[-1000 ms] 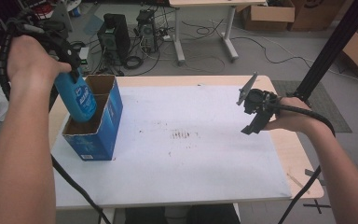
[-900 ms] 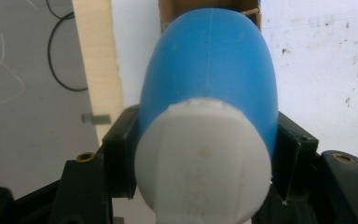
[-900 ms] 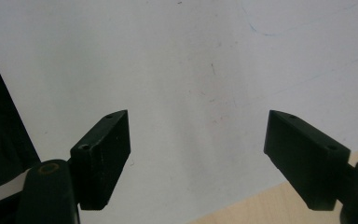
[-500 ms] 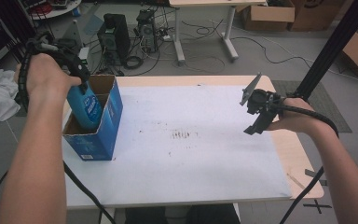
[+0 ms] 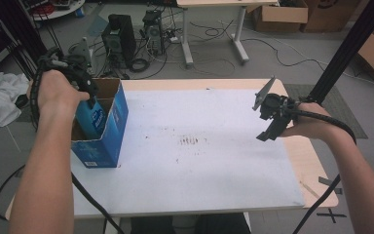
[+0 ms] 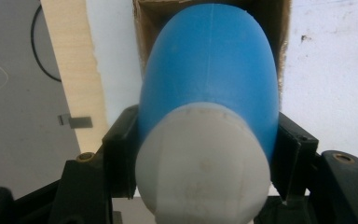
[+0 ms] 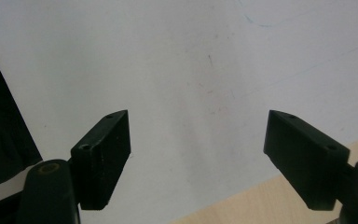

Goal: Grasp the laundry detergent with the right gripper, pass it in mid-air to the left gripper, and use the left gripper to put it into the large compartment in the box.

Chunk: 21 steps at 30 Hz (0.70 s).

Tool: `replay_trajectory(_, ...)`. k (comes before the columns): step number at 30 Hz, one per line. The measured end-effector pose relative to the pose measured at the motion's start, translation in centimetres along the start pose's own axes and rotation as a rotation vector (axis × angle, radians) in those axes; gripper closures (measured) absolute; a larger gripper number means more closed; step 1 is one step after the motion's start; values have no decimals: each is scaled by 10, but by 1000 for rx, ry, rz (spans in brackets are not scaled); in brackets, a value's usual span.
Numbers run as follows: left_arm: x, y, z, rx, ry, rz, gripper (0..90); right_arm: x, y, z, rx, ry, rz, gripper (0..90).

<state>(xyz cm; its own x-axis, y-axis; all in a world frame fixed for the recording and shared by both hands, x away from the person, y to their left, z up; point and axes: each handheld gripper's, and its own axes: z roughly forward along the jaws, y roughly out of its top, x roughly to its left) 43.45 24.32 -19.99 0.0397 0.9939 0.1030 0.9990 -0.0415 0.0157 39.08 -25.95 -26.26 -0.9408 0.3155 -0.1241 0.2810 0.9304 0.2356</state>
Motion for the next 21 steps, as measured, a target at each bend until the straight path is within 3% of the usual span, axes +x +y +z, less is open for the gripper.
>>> replay_trajectory(15,-5,4,43,42,-11,2,388,1,2,-1,-1,0,0,228)
replay_trajectory(21,-4,4,53,46,-19,-2,388,0,0,0,1,-3,5,229)
